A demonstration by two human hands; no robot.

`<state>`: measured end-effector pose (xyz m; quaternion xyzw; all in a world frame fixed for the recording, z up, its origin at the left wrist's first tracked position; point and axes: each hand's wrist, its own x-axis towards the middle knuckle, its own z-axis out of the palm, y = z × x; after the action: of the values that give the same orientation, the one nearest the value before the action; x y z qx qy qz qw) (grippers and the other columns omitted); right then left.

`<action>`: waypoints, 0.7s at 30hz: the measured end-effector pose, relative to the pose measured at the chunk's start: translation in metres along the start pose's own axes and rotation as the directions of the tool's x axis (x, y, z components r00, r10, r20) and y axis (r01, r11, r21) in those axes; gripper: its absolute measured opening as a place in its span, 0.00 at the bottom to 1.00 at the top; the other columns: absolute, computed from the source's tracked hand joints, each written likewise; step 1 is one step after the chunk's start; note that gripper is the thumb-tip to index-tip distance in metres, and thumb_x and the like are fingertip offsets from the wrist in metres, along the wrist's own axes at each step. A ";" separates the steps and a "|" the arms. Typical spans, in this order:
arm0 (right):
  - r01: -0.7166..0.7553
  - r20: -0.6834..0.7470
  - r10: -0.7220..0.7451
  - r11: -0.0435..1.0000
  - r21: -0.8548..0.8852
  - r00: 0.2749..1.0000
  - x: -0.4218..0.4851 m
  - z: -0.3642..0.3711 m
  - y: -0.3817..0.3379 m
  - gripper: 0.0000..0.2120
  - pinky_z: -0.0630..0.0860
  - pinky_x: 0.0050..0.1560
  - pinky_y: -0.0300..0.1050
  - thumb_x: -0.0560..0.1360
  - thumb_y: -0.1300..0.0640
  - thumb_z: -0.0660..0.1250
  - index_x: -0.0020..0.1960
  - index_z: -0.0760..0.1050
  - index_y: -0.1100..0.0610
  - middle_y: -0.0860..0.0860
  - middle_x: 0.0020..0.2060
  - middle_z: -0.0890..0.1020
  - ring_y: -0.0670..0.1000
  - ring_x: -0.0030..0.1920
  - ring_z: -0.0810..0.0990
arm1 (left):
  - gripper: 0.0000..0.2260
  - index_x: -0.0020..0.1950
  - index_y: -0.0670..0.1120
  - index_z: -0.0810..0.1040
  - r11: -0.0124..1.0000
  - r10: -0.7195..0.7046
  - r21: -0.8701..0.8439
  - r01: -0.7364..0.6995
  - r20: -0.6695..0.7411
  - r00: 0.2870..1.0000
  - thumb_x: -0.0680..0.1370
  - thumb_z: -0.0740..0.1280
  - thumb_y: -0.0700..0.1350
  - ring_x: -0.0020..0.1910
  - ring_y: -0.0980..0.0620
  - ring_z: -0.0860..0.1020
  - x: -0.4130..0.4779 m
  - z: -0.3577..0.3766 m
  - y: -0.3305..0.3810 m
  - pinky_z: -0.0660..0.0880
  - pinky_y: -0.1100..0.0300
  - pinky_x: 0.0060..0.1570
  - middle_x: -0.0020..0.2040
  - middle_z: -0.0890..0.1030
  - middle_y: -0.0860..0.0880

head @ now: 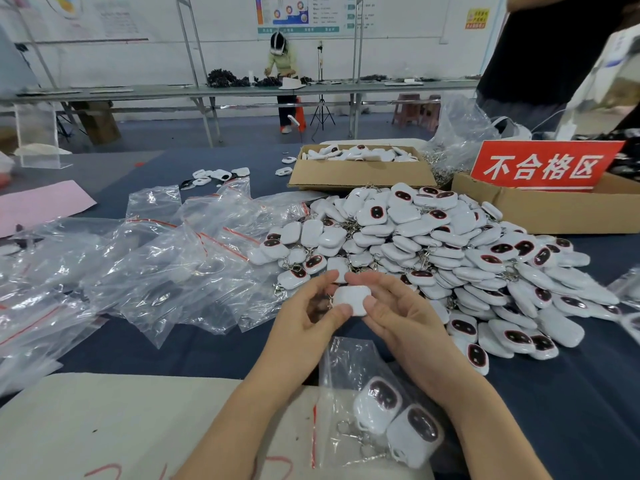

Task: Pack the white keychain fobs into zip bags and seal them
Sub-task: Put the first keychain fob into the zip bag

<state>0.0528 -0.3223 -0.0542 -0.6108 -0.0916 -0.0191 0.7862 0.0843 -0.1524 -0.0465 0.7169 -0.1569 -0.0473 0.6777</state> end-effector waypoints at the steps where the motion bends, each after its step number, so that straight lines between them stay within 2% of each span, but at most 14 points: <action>1: 0.007 -0.013 -0.008 1.000 -0.017 1.000 0.000 0.000 0.000 0.15 0.73 0.69 0.52 0.81 0.65 0.62 0.62 0.78 0.50 0.49 0.64 0.81 0.53 0.66 0.79 | 0.17 0.65 0.53 0.79 1.000 0.002 0.003 -0.002 -0.004 1.000 0.79 0.72 0.39 0.53 0.61 0.81 0.000 0.000 0.001 0.75 0.70 0.52 0.55 0.83 0.56; 4: 0.000 -0.076 -0.007 0.997 -0.081 0.997 0.002 0.003 0.002 0.16 0.73 0.69 0.56 0.81 0.69 0.61 0.62 0.76 0.53 0.47 0.62 0.83 0.52 0.64 0.80 | 0.12 0.56 0.53 0.83 1.000 0.025 0.012 -0.025 -0.063 0.998 0.78 0.72 0.37 0.49 0.61 0.82 0.001 0.002 0.001 0.75 0.71 0.50 0.50 0.86 0.54; 7: -0.004 -0.095 -0.011 0.989 -0.151 0.995 0.002 0.005 0.002 0.17 0.74 0.65 0.46 0.80 0.71 0.60 0.61 0.76 0.53 0.45 0.59 0.84 0.46 0.62 0.81 | 0.13 0.50 0.53 0.83 0.999 0.031 0.024 -0.029 -0.103 0.994 0.76 0.73 0.34 0.44 0.61 0.81 0.003 0.002 -0.001 0.74 0.72 0.47 0.43 0.85 0.55; 11: 0.003 -0.090 -0.018 0.987 -0.158 0.996 0.002 0.005 0.002 0.17 0.77 0.58 0.36 0.80 0.72 0.60 0.59 0.77 0.53 0.47 0.57 0.85 0.46 0.61 0.81 | 0.14 0.45 0.56 0.83 0.998 0.044 0.040 -0.039 -0.120 0.992 0.76 0.72 0.34 0.40 0.65 0.80 0.003 0.002 -0.004 0.74 0.73 0.44 0.39 0.84 0.60; 12: 0.007 -0.087 -0.020 0.988 -0.154 0.996 0.002 0.005 0.002 0.17 0.77 0.58 0.36 0.80 0.72 0.60 0.58 0.78 0.53 0.48 0.57 0.85 0.48 0.62 0.81 | 0.15 0.44 0.56 0.84 0.998 0.048 0.036 -0.044 -0.119 0.992 0.77 0.72 0.34 0.41 0.66 0.80 0.003 0.002 -0.004 0.74 0.73 0.44 0.40 0.84 0.61; 14: 0.003 -0.075 -0.013 0.991 -0.131 0.997 0.002 0.004 0.002 0.18 0.77 0.62 0.46 0.80 0.71 0.61 0.56 0.80 0.50 0.49 0.58 0.85 0.52 0.61 0.82 | 0.15 0.44 0.57 0.84 0.998 0.055 0.023 -0.053 -0.109 0.992 0.78 0.71 0.34 0.42 0.65 0.81 0.003 0.002 -0.004 0.74 0.73 0.44 0.42 0.85 0.61; 16: 0.004 -0.074 -0.013 0.993 -0.114 0.997 0.002 0.004 0.002 0.17 0.76 0.65 0.55 0.81 0.68 0.62 0.56 0.80 0.49 0.51 0.59 0.84 0.57 0.61 0.82 | 0.13 0.47 0.56 0.84 0.998 0.061 0.008 -0.060 -0.115 0.992 0.79 0.70 0.36 0.41 0.64 0.81 0.003 0.001 -0.005 0.75 0.71 0.43 0.43 0.86 0.59; 17: 0.005 -0.070 -0.012 0.995 -0.098 0.997 0.002 0.004 0.002 0.15 0.76 0.65 0.55 0.81 0.66 0.62 0.58 0.80 0.49 0.51 0.59 0.84 0.58 0.61 0.81 | 0.11 0.48 0.55 0.84 0.999 0.051 -0.007 -0.052 -0.121 0.991 0.80 0.70 0.38 0.40 0.63 0.80 0.003 0.000 -0.006 0.76 0.70 0.42 0.44 0.86 0.57; 19: 0.002 -0.036 -0.003 1.000 -0.030 0.999 0.001 0.007 0.001 0.14 0.79 0.62 0.49 0.82 0.62 0.62 0.62 0.80 0.50 0.52 0.61 0.83 0.55 0.62 0.81 | 0.08 0.50 0.53 0.85 0.998 -0.011 -0.070 0.002 -0.132 0.991 0.81 0.69 0.41 0.37 0.58 0.80 0.005 -0.003 -0.007 0.77 0.66 0.40 0.46 0.86 0.54; 21: 0.014 -0.007 -0.014 0.999 -0.044 1.000 0.001 0.011 0.001 0.15 0.79 0.60 0.42 0.82 0.64 0.61 0.65 0.78 0.53 0.51 0.62 0.83 0.51 0.63 0.81 | 0.06 0.51 0.51 0.84 0.986 -0.091 -0.153 0.072 -0.126 0.988 0.81 0.68 0.42 0.35 0.55 0.78 0.007 -0.006 -0.008 0.77 0.61 0.40 0.45 0.86 0.51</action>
<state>0.0522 -0.3114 -0.0520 -0.6270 -0.0927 -0.0289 0.7729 0.0942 -0.1489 -0.0533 0.6719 -0.0780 -0.0388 0.7355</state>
